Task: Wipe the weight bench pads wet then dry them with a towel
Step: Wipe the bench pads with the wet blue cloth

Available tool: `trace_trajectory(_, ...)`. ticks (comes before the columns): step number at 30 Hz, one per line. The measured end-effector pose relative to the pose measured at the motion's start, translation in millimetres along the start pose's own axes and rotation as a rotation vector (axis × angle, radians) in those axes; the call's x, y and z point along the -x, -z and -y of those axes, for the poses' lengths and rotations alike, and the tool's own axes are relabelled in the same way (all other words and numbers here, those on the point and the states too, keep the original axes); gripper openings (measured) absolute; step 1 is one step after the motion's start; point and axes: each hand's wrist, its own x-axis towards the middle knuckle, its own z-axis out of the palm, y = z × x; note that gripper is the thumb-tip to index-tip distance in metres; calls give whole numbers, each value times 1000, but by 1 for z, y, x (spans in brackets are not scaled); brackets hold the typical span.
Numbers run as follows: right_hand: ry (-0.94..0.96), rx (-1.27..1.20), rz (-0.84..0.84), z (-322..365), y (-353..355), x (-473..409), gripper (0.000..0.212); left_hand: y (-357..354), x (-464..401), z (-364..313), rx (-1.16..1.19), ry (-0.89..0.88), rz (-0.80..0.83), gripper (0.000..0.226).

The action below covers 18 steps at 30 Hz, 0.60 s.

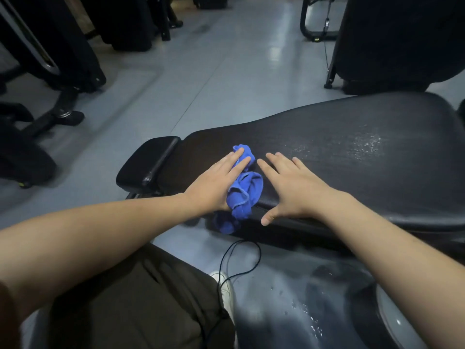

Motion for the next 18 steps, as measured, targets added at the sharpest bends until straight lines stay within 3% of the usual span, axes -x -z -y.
trace_trajectory(8, -64, 174, 47, 19, -12, -29, 125, -1, 7, 57, -60, -107, 77, 107)
trace_trajectory(18, -67, 150, 58, 42, -17, -75, 118, -1, 26, 100, 59, -16, 70, 107)
